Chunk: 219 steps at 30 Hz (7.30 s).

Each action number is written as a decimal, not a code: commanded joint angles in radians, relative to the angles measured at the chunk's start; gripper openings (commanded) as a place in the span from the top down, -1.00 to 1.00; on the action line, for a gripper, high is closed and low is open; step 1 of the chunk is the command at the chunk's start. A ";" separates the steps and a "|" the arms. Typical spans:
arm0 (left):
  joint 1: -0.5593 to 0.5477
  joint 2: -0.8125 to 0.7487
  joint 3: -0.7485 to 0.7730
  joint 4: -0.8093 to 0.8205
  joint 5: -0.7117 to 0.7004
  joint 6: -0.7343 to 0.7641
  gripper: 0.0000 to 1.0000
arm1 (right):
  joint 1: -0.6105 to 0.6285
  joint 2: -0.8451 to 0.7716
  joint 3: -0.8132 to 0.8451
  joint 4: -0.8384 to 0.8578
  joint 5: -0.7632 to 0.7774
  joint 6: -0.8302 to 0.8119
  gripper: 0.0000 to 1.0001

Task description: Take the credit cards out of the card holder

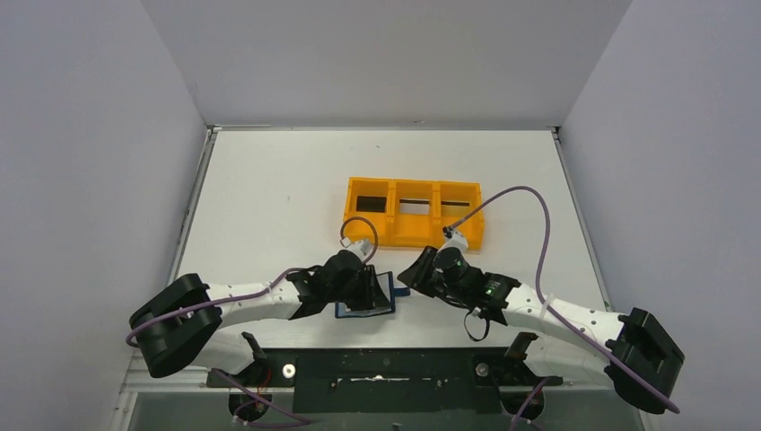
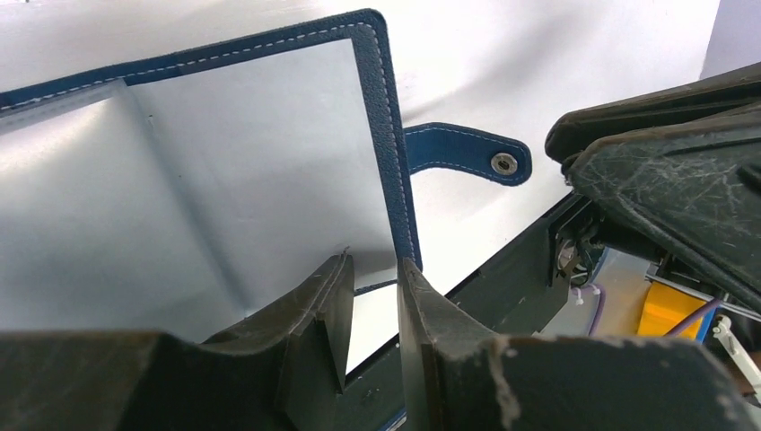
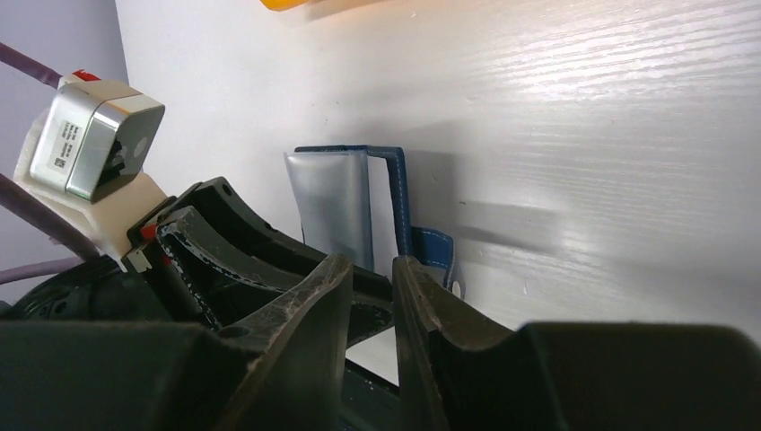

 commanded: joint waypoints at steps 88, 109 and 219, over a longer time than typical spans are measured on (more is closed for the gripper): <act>0.008 0.070 0.029 0.165 0.070 -0.015 -0.04 | -0.013 0.171 -0.048 0.191 -0.002 0.036 0.62; -0.016 0.150 0.106 0.208 0.150 0.040 0.52 | -0.046 0.096 -0.036 0.119 0.006 0.022 0.58; -0.004 -0.039 0.042 -0.204 -0.119 0.045 0.32 | -0.014 0.312 -0.281 0.773 -0.232 0.001 0.45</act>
